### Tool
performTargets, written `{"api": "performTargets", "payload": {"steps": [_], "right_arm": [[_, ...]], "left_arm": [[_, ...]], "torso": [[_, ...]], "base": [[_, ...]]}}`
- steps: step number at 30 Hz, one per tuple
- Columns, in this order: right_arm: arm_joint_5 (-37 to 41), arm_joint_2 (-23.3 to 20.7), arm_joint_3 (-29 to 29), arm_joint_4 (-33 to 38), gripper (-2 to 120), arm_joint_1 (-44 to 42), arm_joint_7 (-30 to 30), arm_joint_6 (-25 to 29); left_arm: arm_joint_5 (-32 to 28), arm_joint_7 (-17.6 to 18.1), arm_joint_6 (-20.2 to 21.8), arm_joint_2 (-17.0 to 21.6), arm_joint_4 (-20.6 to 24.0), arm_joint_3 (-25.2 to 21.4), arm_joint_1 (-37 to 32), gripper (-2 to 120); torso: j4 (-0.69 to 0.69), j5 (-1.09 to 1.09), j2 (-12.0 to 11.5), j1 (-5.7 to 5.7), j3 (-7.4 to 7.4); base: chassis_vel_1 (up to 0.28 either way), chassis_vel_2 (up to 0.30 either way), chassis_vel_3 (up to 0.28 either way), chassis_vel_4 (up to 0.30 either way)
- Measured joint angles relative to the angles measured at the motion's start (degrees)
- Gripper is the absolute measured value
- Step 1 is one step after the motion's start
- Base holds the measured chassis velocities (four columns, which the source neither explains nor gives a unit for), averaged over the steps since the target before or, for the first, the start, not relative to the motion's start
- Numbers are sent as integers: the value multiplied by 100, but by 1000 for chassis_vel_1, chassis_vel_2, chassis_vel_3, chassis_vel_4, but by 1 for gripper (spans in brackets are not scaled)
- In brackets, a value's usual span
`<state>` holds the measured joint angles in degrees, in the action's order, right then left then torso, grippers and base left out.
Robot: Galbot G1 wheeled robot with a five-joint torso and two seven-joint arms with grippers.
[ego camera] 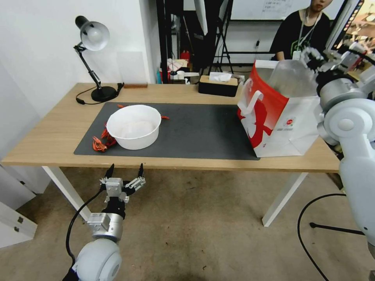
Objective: Close the takeout container lid, then place the container into the takeout bag.
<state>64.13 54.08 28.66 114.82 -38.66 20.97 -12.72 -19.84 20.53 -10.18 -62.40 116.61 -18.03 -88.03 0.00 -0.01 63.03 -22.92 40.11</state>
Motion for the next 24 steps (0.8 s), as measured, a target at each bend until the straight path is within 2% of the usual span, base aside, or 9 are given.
{"api": "performTargets", "payload": {"steps": [2,5,14,18,19,21,22,23,24], "right_arm": [[-15,-20,-15,57,81,-100,-276,114],[-278,-82,-102,286,95,-535,-951,344],[-1276,-104,-200,673,100,-1433,-1721,583],[-2677,-77,-255,1090,100,-2384,-2093,906],[-2677,-77,-255,1090,100,-2384,-2093,906],[-3386,15,-290,1275,100,-2817,-1979,908],[-4069,139,-339,1391,100,-3201,-1752,890],[-4069,139,-339,1391,100,-3201,-1752,890],[-4511,244,-368,1465,100,-3483,-1552,892]], "left_arm": [[0,0,-2,-4,0,-1,-1,100],[0,0,-14,-15,0,-4,-12,100],[4,0,-21,-33,0,-12,-43,100],[9,0,-23,-50,0,-17,-49,100],[9,0,-23,-50,0,-17,-49,100],[16,0,-26,-68,-3,-12,-47,100],[22,-1,-28,-87,-6,0,-43,100],[22,-1,-28,-87,-6,0,-43,100],[31,-1,-30,-104,-9,7,-38,100]], "torso": [[0,0,0,0,0],[1,-1,0,0,0],[0,1,0,0,0],[1,-2,0,0,0],[1,-2,0,0,0],[0,0,0,0,-1],[0,1,0,0,0],[0,1,0,0,0],[1,0,0,0,0]], "base": [[0,0,0,0],[0,0,0,0],[0,0,0,0],[0,0,0,0],[0,0,0,0],[0,0,0,0],[0,0,0,0],[0,0,0,0],[0,0,0,0]]}}
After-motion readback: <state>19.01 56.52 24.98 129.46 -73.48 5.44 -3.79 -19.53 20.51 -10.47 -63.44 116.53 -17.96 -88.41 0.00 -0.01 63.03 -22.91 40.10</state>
